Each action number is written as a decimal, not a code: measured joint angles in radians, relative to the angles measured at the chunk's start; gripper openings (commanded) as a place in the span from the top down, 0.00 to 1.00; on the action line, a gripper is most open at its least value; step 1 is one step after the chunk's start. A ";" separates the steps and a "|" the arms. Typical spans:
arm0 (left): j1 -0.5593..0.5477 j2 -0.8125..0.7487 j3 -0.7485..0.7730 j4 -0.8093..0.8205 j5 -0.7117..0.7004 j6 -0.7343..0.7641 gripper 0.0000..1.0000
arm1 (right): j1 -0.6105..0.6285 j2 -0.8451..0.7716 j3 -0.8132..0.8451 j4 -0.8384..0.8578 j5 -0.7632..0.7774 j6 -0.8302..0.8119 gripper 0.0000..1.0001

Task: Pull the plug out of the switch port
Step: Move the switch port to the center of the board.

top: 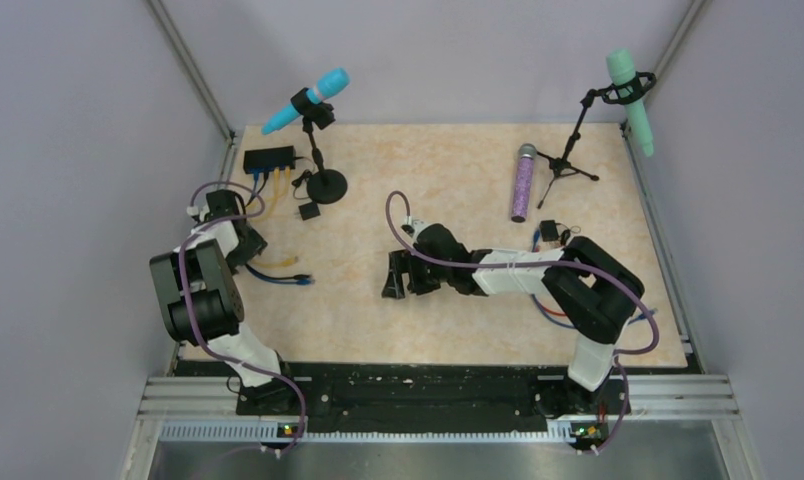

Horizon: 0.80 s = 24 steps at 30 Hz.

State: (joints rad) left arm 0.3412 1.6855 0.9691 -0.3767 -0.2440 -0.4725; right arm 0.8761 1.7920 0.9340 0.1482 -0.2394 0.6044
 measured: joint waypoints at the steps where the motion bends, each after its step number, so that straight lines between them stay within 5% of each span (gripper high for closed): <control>1: 0.000 0.003 0.002 0.000 0.001 0.003 0.44 | -0.001 -0.003 -0.005 0.001 0.000 0.001 0.22; 11: 0.002 -0.005 -0.012 0.032 0.055 0.036 0.98 | -0.028 -0.034 -0.046 0.004 -0.019 0.010 0.22; 24: -0.143 -0.285 -0.241 -0.055 0.143 -0.077 1.00 | -0.087 -0.039 -0.076 0.049 -0.076 0.021 0.22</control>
State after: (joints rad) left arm 0.1982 1.4010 0.7280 -0.4320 -0.1009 -0.5495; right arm 0.7887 1.7531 0.8577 0.1974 -0.3157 0.6258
